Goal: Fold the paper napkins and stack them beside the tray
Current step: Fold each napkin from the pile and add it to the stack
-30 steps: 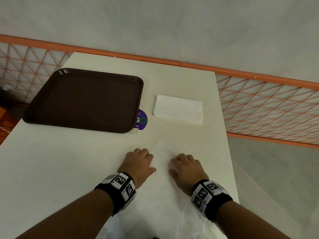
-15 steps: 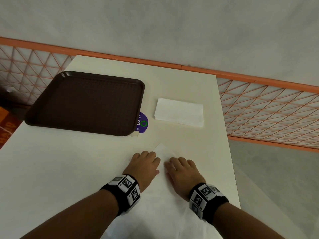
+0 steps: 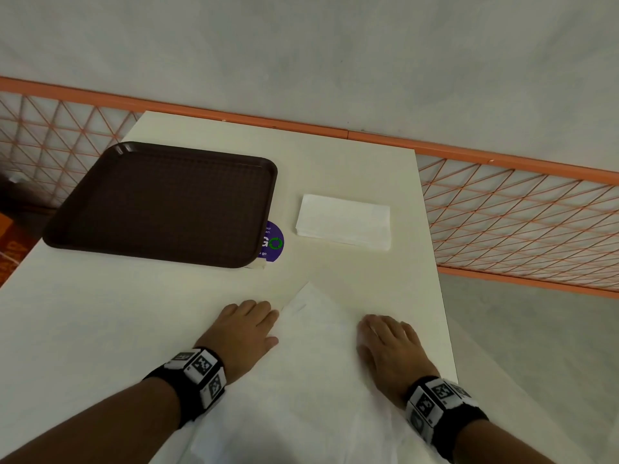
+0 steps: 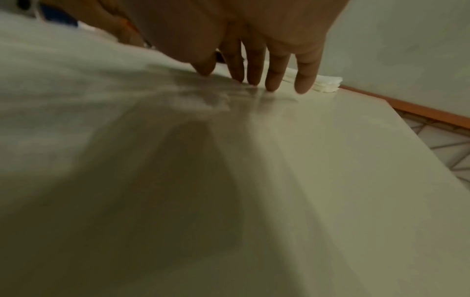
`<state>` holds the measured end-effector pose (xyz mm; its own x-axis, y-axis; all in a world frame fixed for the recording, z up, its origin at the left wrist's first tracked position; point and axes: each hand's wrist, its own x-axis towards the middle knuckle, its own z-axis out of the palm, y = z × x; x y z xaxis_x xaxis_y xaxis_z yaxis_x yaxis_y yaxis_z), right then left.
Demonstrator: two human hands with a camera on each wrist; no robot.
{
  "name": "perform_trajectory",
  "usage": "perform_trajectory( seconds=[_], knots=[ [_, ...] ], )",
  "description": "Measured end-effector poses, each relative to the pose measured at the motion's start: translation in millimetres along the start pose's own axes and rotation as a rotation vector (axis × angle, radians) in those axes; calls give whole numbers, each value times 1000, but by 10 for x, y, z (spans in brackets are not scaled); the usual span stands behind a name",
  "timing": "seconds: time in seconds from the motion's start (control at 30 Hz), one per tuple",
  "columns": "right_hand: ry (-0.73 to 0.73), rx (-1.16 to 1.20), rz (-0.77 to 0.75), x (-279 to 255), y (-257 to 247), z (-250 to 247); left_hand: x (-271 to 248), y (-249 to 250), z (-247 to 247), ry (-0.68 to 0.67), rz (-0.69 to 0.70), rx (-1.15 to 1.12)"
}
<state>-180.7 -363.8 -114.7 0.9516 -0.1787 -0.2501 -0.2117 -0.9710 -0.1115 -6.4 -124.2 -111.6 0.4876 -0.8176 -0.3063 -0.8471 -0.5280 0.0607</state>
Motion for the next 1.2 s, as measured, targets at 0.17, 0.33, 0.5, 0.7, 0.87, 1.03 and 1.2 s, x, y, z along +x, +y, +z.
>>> perform_trajectory(
  seconds=[0.17,0.33,0.5,0.7,0.87,1.03,1.2],
  knots=[
    [-88,42,94,307,-123,-308,260,117,-328,-161,-144,-143],
    [-225,40,99,472,-109,-431,392,175,-413,-266,-189,-25],
    [-180,93,102,420,-109,-406,212,281,-379,-108,-131,156],
    [-118,210,101,325,-83,-333,51,243,-360,257,120,5],
    [-169,356,101,318,19,-295,90,322,-730,265,112,-606],
    [-169,534,163,340,110,-419,261,328,-876,377,-110,-1026],
    [-63,1305,393,362,240,-658,406,169,-779,423,-410,-1162]
  ],
)
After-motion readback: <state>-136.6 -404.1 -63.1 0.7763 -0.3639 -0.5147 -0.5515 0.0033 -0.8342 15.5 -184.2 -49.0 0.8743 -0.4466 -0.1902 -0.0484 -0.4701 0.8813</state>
